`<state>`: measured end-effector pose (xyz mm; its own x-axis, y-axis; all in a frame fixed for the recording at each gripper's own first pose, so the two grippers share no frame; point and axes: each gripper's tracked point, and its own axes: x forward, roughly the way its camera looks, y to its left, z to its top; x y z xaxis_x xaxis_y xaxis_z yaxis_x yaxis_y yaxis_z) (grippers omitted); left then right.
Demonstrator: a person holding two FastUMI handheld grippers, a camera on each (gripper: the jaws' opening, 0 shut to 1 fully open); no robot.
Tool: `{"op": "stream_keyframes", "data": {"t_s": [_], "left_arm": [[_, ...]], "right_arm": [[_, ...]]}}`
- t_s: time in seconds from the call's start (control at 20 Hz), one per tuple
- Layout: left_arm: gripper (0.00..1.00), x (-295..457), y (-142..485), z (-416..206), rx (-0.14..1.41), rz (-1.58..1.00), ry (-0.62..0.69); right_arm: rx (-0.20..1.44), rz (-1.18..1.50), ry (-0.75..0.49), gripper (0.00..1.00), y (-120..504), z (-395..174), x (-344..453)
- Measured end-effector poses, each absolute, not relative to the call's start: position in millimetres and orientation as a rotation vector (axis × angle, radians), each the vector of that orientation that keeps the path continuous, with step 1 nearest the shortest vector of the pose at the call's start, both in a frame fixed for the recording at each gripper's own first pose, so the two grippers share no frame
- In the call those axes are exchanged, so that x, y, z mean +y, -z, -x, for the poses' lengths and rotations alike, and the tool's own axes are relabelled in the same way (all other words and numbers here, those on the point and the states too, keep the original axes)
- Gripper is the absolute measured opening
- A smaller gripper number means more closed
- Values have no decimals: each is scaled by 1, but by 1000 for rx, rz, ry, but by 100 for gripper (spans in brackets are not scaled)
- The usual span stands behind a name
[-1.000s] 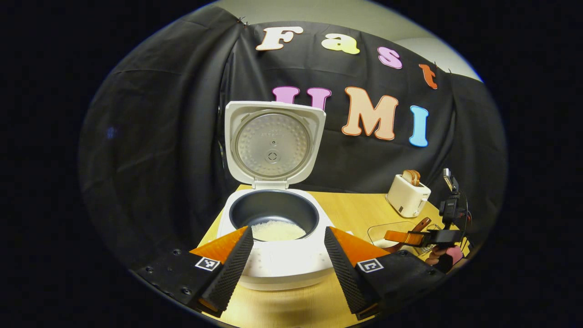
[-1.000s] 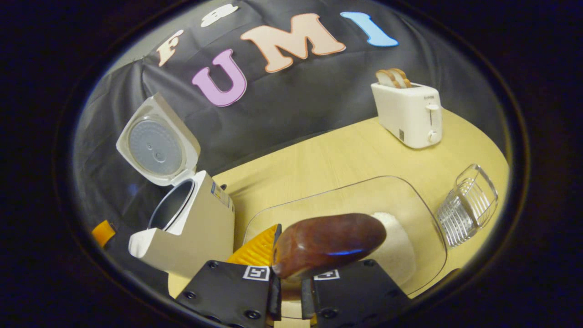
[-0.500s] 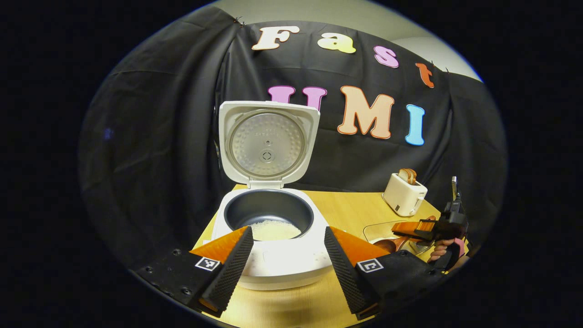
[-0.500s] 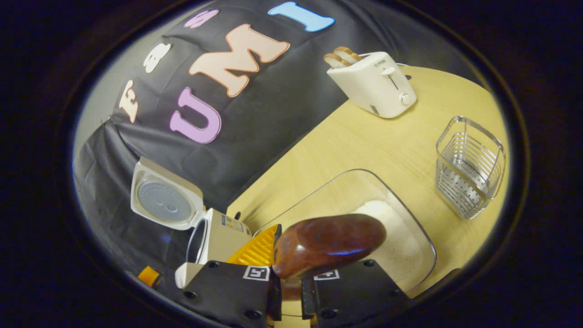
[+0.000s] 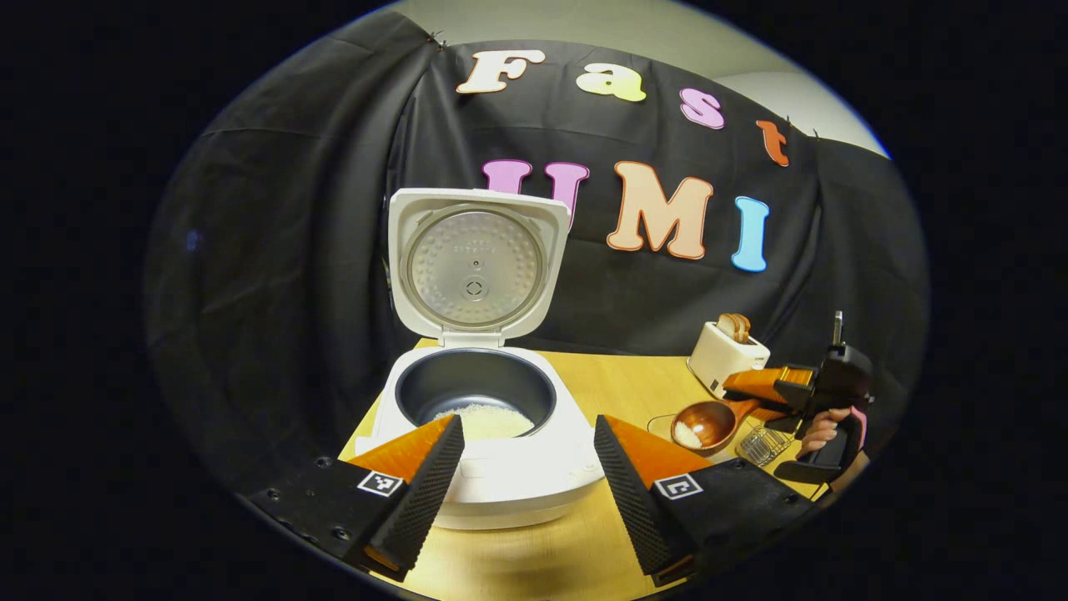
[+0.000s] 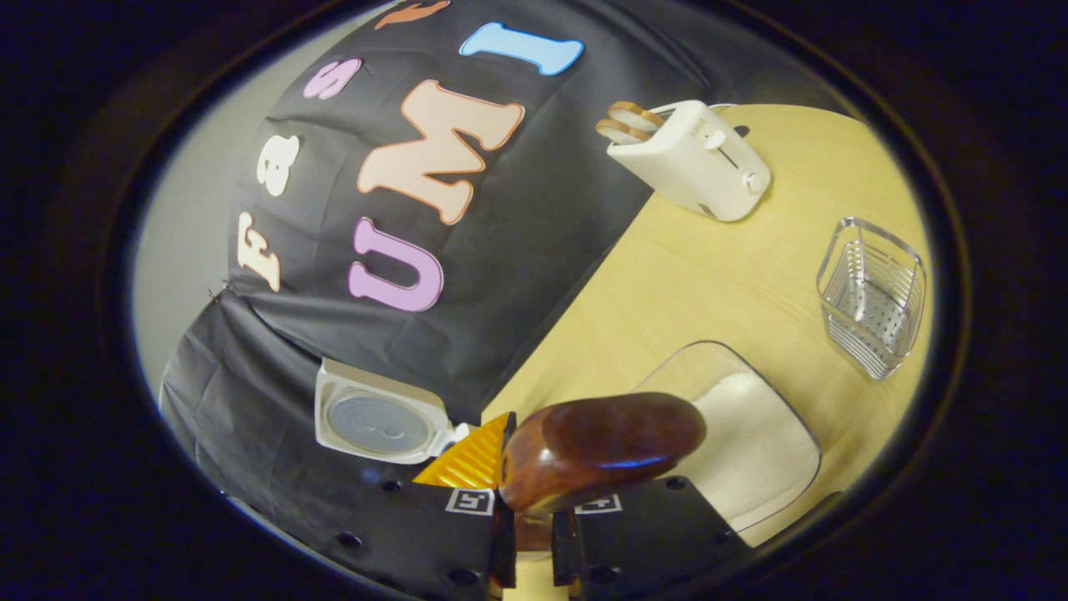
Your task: Close the left gripper, press the button to open the rice cooker; take a wooden spoon from the chopstick holder with the right hand, scoop a spoonful of rice and pour it into the rice cooker, then put the wooden spoon back into the chopstick holder.
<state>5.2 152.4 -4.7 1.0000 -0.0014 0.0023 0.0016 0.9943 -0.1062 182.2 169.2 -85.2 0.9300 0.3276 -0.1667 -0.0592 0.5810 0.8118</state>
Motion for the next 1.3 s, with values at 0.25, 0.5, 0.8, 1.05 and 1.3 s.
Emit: {"op": "stream_keyframes", "data": {"t_s": [0.25, 0.5, 0.8, 1.05, 1.3], "left_arm": [[93, 148, 8, 8, -9, 120, -3], [93, 152, 19, 34, -12, 148, -60], [93, 174, 37, 63, 8, 199, -179], [93, 198, 45, 82, 4, 227, -223], [93, 227, 49, 89, 8, 193, -218]], "right_arm": [[268, -1028, -314, 20, 40, -183, 195], [251, -1041, -408, 20, 7, -186, 239], [267, -1005, -503, 20, -21, -191, 300], [238, -876, -514, 19, -36, -198, 348], [170, -669, -456, 19, -39, -213, 383]]}}
